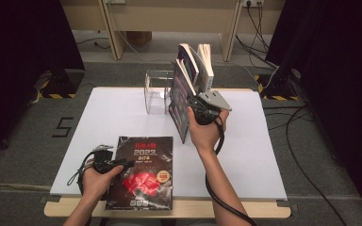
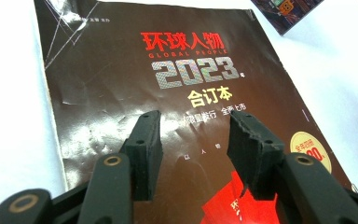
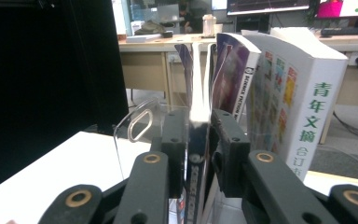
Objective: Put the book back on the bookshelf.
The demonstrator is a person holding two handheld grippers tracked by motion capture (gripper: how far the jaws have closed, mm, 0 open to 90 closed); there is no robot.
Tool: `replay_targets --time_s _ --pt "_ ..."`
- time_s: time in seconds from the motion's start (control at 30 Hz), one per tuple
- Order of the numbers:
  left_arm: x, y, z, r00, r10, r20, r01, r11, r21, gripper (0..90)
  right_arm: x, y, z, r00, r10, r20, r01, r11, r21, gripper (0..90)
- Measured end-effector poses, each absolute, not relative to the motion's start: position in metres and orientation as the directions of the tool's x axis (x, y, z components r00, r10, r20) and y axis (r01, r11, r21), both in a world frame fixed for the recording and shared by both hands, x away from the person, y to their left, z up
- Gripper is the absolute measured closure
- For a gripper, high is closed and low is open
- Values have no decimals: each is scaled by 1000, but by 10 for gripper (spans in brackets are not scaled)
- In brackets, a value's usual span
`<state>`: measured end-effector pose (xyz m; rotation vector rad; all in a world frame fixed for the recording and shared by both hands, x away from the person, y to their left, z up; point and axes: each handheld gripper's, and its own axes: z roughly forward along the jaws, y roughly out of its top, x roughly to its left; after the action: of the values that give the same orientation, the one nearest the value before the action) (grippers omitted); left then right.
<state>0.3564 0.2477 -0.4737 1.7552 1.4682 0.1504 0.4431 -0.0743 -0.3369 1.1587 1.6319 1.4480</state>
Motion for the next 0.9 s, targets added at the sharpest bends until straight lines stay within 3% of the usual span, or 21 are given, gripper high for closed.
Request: replay_targets --time_s 0.53,0.9 --pt "357 249 -474 311 863 -398 764 22 645 537 456 -65 -326 -357 927 114 257 -20 966 679" --pt "357 248 -475 314 863 -396 767 16 641 536 464 -62 -322 -340 934 111 285 -10 959 686"
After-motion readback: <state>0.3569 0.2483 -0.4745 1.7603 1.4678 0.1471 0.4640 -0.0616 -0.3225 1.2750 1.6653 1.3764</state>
